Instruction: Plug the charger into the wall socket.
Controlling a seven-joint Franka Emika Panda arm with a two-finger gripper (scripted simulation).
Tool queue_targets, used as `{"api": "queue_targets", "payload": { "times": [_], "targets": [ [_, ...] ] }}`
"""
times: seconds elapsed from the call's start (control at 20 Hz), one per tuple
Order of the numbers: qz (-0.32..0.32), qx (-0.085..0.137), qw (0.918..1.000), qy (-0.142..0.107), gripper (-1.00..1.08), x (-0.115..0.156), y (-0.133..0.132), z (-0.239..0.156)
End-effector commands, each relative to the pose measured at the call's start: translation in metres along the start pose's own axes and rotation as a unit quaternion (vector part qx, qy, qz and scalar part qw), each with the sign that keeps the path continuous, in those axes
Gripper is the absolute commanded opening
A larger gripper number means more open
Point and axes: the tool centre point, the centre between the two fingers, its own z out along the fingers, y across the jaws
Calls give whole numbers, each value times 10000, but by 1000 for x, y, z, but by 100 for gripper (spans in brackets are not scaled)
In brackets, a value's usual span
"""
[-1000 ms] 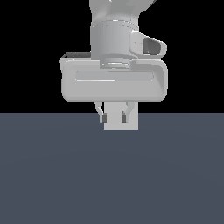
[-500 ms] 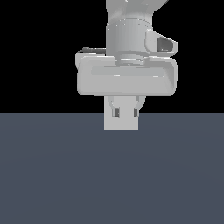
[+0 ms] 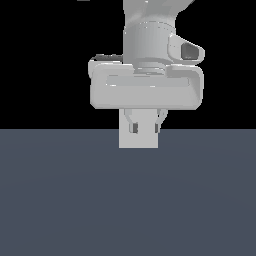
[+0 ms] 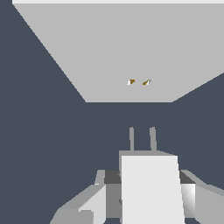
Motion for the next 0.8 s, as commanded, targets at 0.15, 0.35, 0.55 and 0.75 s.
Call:
{"api": "queue_targets", "payload": {
  "times": [0.15, 0.35, 0.55, 0.75],
  "targets": [
    [1, -1, 10000, 1, -100, 0, 0, 0],
    [1, -1, 10000, 1, -100, 5, 0, 1],
    [1, -1, 10000, 1, -100, 15, 0, 3],
    [2, -3, 10000, 0, -100, 31, 0, 7]
  ]
}}
